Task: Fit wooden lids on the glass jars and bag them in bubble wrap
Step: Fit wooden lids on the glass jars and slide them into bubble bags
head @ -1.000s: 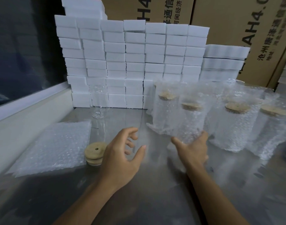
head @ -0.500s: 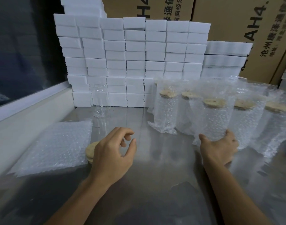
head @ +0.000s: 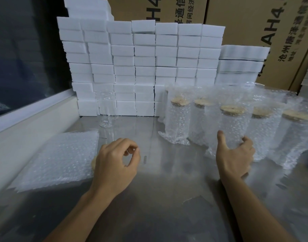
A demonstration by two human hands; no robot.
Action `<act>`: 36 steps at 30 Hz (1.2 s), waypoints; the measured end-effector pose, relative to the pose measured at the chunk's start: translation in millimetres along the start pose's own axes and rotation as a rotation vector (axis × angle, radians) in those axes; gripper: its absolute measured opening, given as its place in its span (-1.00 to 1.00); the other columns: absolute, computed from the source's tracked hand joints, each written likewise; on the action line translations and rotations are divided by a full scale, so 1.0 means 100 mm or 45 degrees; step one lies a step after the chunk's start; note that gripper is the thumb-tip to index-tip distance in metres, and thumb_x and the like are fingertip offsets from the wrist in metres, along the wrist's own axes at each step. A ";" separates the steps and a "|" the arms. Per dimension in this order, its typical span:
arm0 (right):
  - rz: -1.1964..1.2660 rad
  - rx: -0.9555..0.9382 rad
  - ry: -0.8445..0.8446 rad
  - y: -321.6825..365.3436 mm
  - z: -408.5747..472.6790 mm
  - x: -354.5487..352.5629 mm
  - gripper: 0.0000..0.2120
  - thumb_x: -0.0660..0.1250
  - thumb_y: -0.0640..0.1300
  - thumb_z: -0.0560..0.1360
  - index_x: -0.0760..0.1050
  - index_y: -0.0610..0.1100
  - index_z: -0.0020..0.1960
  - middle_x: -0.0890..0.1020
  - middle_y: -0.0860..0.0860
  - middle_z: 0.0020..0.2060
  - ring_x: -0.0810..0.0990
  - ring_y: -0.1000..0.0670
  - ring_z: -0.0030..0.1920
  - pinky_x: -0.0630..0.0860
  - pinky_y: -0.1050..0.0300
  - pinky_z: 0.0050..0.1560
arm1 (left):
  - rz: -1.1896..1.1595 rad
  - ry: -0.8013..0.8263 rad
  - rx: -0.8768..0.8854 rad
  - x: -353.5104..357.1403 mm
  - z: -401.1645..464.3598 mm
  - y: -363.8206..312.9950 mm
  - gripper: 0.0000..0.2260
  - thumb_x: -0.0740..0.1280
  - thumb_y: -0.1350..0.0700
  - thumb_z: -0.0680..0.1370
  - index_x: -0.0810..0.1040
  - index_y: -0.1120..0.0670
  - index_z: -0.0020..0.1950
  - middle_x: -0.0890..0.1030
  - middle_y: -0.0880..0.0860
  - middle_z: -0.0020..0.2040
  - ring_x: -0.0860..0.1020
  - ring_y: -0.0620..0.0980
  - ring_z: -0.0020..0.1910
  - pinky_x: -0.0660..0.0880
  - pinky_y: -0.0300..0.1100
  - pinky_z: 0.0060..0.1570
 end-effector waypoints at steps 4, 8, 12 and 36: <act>-0.017 0.022 0.025 0.01 0.00 0.02 -0.22 0.30 0.42 0.45 0.28 -0.09 0.45 0.43 -0.14 0.36 0.44 -0.21 0.34 0.33 -0.30 0.38 | -0.004 0.004 -0.002 0.00 0.00 0.00 -0.96 0.35 0.18 0.44 0.59 0.08 -0.20 0.58 -0.10 -0.29 0.53 -0.08 -0.30 0.42 -0.12 -0.19; 0.005 0.090 -0.003 0.00 0.00 0.01 -0.23 0.26 0.41 0.48 0.27 -0.11 0.46 0.39 -0.14 0.39 0.42 -0.21 0.36 0.28 -0.27 0.41 | -0.016 0.019 -0.029 0.00 0.01 0.02 -0.93 0.32 0.12 0.46 0.58 0.05 -0.20 0.58 -0.11 -0.28 0.53 -0.09 -0.30 0.40 -0.15 -0.18; 0.083 0.114 -0.038 0.01 -0.01 -0.02 -0.27 0.32 0.34 0.49 0.30 -0.13 0.44 0.40 -0.14 0.37 0.42 -0.21 0.34 0.29 -0.24 0.41 | 0.008 0.026 -0.059 -0.01 0.02 0.04 -0.95 0.34 0.13 0.45 0.57 0.03 -0.22 0.57 -0.13 -0.28 0.53 -0.10 -0.31 0.37 -0.17 -0.18; 0.244 -0.177 -0.148 0.18 -0.26 -0.08 -0.51 0.53 0.04 0.42 0.38 -0.20 0.12 0.46 -0.12 0.02 0.47 -0.16 0.04 0.46 -0.23 0.11 | 0.755 0.538 -0.406 0.16 -0.12 0.58 -0.63 0.30 -0.13 0.50 0.46 -0.08 0.29 0.43 -0.03 0.24 0.36 0.03 0.19 0.36 -0.07 0.06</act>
Point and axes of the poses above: each hand's wrist, its own z-axis towards the middle knuckle, its own x-axis out of the palm, y = z × x, the point moved 4 cm from there along z, towards the middle knuckle
